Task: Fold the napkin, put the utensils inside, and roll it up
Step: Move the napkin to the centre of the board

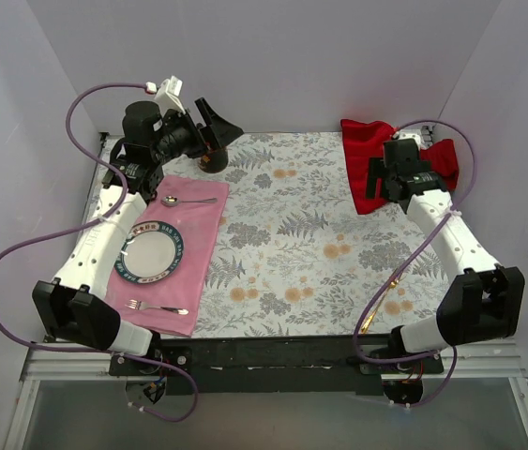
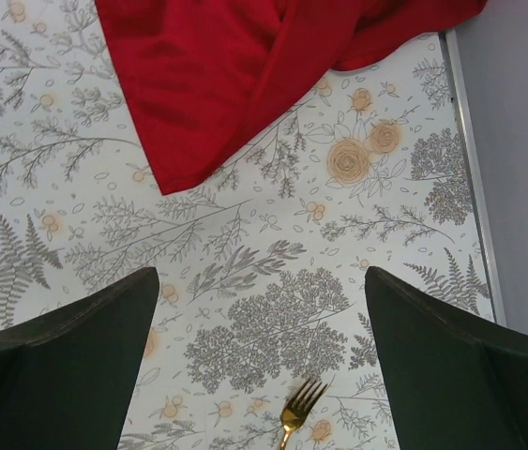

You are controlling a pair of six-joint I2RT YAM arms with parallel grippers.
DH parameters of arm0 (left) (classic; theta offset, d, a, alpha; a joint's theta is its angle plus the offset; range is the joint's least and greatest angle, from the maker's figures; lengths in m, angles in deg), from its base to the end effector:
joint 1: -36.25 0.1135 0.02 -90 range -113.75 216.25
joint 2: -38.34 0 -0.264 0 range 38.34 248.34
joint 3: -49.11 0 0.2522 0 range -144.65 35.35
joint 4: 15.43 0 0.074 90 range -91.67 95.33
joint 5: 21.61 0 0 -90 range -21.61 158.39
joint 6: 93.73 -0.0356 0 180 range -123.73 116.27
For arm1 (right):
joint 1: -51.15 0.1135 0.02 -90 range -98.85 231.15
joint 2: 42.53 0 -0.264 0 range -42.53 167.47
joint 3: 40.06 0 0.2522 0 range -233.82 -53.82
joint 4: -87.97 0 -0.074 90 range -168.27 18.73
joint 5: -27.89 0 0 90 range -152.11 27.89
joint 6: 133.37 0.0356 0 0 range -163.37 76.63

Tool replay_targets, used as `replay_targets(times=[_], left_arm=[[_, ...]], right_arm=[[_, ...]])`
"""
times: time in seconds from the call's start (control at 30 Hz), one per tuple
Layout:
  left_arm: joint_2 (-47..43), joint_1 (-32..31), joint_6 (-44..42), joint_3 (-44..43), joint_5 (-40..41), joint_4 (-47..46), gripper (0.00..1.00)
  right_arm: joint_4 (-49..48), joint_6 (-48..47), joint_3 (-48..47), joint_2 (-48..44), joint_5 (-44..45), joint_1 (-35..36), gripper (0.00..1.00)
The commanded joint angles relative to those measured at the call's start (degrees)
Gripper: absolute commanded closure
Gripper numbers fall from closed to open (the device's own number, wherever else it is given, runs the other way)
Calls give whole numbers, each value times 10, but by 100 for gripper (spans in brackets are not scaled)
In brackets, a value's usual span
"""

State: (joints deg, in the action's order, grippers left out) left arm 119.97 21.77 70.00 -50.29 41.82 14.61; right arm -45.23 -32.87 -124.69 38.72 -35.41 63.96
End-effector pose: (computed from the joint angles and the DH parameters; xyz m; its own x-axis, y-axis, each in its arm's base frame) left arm 0.3109 -0.0967 0.4292 -0.6786 -0.7115 -0.1825 -0.0163 0.2630 -0.9647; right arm 0.3043 0.0528 0.3166 -0.6371 0.0221 -0.7705 0.2403 0.9555 -0.1713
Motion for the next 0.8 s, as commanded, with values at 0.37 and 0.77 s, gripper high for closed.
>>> replay_targets(times=[0.37,0.77], left_arm=[[-63,-247,-20,72,45,25,2],[-117,-368,-42,187,122,63,2]], right_arm=[[-110,31,-18,201,-189,-175,5],[-227,79,36,220,-308,-183,13]])
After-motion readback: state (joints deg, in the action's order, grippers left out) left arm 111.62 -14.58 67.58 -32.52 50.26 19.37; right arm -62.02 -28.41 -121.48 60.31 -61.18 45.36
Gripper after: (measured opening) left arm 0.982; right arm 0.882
